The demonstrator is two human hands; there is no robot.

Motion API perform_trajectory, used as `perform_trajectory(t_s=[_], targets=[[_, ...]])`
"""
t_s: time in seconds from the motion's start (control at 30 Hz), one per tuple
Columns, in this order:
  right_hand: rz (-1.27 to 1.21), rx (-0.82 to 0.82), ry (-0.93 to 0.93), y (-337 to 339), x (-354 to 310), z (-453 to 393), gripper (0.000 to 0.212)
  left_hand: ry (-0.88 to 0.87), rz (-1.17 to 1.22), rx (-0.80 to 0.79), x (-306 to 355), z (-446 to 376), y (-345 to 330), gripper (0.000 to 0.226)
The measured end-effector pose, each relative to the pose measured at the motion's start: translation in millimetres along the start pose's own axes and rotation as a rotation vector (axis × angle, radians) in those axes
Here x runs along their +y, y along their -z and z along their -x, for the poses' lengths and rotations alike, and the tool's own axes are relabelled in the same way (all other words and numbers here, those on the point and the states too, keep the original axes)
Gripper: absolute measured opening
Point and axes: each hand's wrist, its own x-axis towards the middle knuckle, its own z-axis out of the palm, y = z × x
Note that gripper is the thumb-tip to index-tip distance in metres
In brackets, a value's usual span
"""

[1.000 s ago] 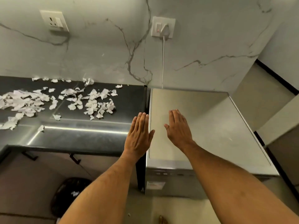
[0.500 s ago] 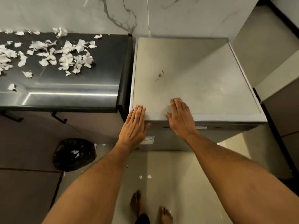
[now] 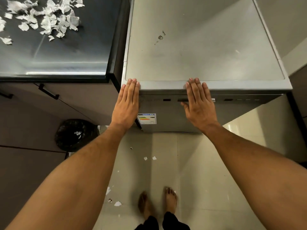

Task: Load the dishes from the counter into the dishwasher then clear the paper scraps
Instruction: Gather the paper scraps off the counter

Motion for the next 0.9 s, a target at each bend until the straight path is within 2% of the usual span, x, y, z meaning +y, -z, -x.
perform_trajectory(t_s=[0.27, 0.47, 0.9], targets=[[-0.001, 0.162, -0.034, -23.4, 0.4, -1.4, 0.082, 0.086, 0.046, 0.143, 9.4, -2.6, -25.2, 0.1], [0.013, 0.221, -0.041, -30.8, -0.8, -1.0, 0.082, 0.089, 0.058, 0.261, 10.4, -4.9, -38.5, 0.092], [0.054, 0.246, -0.039, -32.5, -1.0, -1.2, 0.083, 0.107, 0.105, 0.413, 15.2, -9.3, -48.9, 0.078]])
